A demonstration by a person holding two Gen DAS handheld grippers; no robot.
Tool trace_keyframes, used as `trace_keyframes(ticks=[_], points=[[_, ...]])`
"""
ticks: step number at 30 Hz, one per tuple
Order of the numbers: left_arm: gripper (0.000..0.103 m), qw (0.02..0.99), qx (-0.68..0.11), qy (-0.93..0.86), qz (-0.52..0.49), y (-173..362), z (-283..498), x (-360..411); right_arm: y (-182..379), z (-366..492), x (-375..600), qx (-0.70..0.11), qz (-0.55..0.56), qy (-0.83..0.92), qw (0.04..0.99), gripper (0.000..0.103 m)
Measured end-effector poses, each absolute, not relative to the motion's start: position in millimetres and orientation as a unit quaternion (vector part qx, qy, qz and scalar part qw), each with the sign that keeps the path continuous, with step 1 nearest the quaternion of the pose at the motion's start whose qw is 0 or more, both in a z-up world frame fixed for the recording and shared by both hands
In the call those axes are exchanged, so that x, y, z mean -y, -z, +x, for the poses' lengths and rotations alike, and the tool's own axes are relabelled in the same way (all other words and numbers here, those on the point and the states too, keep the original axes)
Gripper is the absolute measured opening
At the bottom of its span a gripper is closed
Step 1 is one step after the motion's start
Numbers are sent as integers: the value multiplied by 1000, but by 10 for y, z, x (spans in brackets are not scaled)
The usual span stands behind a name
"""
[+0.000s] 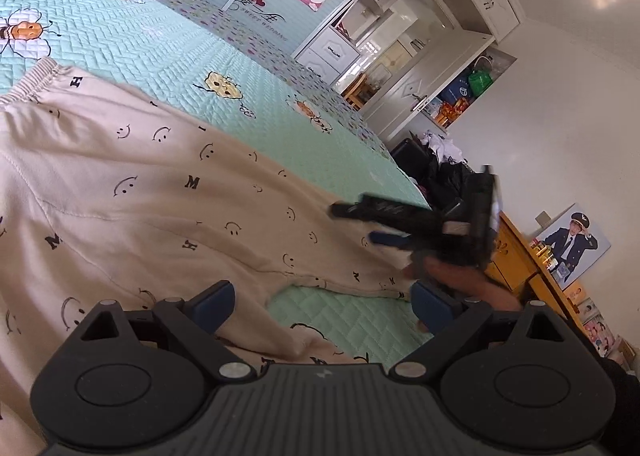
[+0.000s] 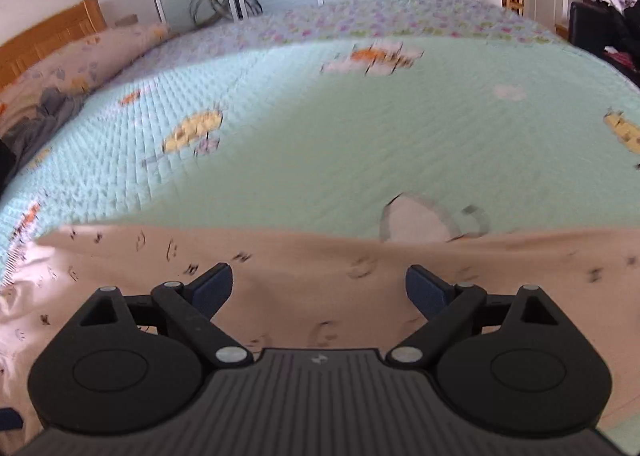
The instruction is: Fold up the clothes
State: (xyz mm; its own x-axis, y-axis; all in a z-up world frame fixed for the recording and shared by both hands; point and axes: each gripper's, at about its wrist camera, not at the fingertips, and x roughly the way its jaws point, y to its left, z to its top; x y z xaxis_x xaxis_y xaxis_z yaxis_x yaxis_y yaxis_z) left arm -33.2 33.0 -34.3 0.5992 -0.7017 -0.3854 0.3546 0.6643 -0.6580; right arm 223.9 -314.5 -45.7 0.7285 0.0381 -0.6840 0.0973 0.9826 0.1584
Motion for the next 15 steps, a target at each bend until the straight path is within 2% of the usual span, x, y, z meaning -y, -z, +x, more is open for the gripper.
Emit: trace_keyframes(ticks=[3,6,9,11,15], points=[[95,854,-317,308,-273,353,-346,-408,571,2098,2491,-369,-26,27,929,95],[95,848,-318,307,-293,374,-336,-486,461,1452,2183,-366,-64,-14,928,94],[95,850,-305,307,-301,331,-386,-567,223,1286,2025,-332,-60,-19,941,93],[95,857,-290,300,-304,296,-424,-646,115,1467,1874,-319,-33,-15,947,94],[95,867,-261,260,-335,257,-462,-940,333,1985,1390,-371,11,-40,928,93]])
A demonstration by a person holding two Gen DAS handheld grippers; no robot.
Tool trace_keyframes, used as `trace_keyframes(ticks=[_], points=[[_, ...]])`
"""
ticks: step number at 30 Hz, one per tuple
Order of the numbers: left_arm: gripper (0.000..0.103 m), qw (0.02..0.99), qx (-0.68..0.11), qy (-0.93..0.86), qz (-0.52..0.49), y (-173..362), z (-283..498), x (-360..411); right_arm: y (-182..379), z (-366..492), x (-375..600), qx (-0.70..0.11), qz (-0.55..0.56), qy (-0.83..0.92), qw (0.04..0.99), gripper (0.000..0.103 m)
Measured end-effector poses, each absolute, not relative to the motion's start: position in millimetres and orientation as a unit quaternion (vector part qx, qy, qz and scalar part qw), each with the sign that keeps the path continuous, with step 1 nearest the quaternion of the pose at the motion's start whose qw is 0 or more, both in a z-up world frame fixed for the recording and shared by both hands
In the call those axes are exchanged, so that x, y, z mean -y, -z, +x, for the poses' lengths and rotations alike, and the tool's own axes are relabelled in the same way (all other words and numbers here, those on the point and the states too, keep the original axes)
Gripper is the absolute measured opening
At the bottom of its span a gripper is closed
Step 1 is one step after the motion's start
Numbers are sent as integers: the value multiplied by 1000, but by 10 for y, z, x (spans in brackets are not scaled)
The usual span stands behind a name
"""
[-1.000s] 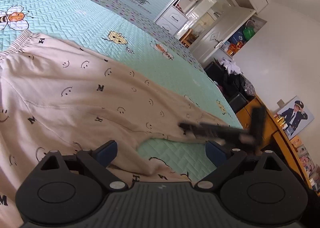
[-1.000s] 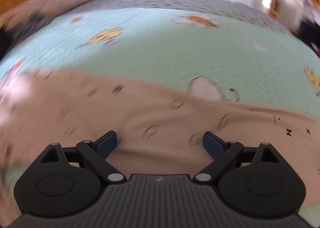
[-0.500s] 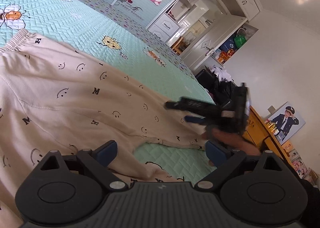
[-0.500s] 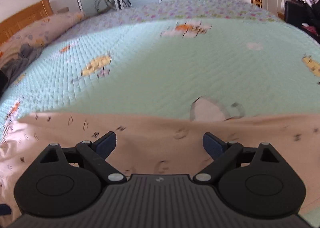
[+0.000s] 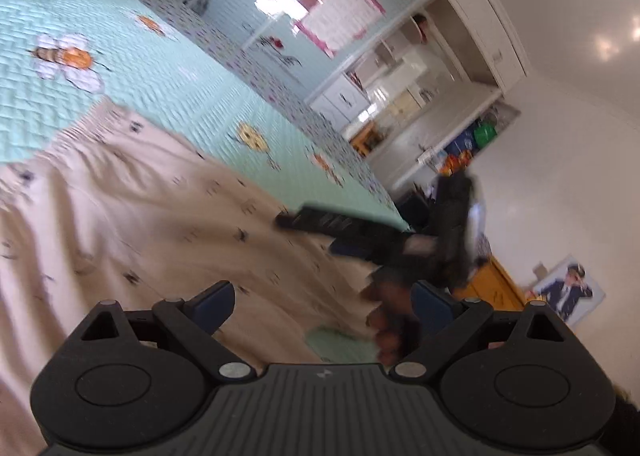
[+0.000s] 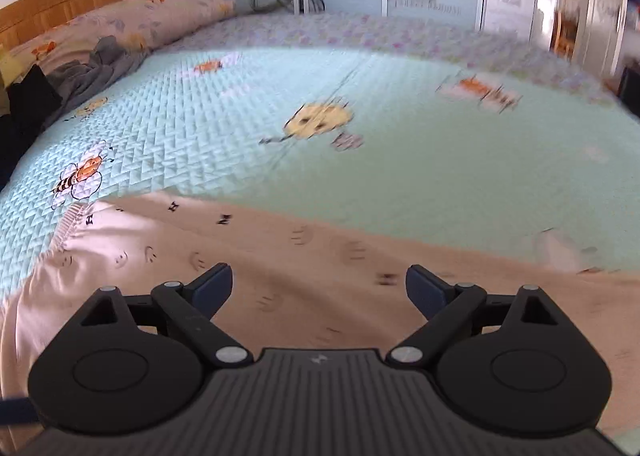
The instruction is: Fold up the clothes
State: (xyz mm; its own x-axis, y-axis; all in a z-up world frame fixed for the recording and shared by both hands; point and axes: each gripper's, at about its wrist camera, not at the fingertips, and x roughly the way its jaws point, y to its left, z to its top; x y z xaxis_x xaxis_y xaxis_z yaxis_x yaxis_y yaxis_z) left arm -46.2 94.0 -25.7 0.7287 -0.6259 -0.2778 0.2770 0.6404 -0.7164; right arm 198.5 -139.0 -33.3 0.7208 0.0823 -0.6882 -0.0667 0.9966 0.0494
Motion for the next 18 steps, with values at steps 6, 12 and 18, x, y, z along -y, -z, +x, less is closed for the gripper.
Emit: trace_keyframes(ticks=[6,12,18], points=[[96,875,-220,195,-385,227,-560,-1520,445,1185,849,-372,-67,-102,920,94],[96,883,-185,129,-411,176,-705,-1877,118,868,701,-337,-20,-78,938,94],[96,887,-163,79,-425,131,-883,-2221,418,899,-48,-393,-43,-97,913,94]])
